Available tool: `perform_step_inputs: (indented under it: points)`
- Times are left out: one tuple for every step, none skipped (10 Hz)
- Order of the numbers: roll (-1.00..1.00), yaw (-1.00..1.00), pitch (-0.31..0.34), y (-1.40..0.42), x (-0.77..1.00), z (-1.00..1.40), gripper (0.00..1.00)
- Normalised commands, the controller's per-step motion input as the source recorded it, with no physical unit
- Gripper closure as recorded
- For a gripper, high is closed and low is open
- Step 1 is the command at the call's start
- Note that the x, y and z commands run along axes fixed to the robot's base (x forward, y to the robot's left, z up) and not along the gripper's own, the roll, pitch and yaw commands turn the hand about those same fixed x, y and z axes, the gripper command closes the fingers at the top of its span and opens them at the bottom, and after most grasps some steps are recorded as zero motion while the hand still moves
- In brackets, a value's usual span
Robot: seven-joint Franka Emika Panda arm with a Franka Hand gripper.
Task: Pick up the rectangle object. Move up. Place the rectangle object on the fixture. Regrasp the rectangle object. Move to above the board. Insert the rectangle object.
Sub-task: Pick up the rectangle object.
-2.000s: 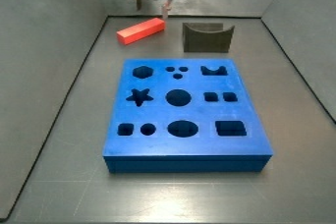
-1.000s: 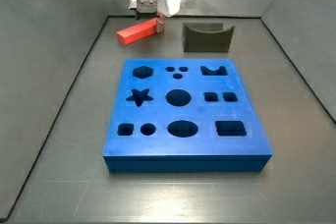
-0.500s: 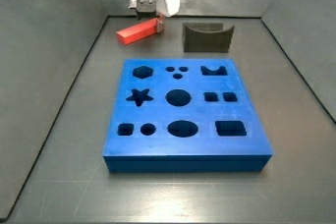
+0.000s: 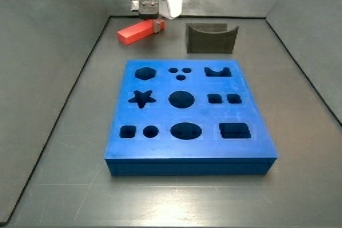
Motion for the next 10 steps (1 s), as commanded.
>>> perform_step_inputs:
  points:
    - [0.0, 0.0, 0.0, 0.0, 0.0, 0.0, 1.0]
    - [0.0, 0.0, 0.0, 0.0, 0.0, 0.0, 1.0]
    - [0.0, 0.0, 0.0, 0.0, 0.0, 0.0, 1.0]
    - [0.0, 0.0, 0.0, 0.0, 0.0, 0.0, 1.0]
    - [0.0, 0.0, 0.0, 0.0, 0.0, 0.0, 1.0]
    - [0.0, 0.0, 0.0, 0.0, 0.0, 0.0, 1.0]
    - [0.0, 0.0, 0.0, 0.0, 0.0, 0.0, 1.0]
    - [0.0, 0.0, 0.0, 0.0, 0.0, 0.0, 1.0]
    - [0.0, 0.0, 0.0, 0.0, 0.0, 0.0, 1.0]
    - [0.0, 0.0, 0.0, 0.0, 0.0, 0.0, 1.0]
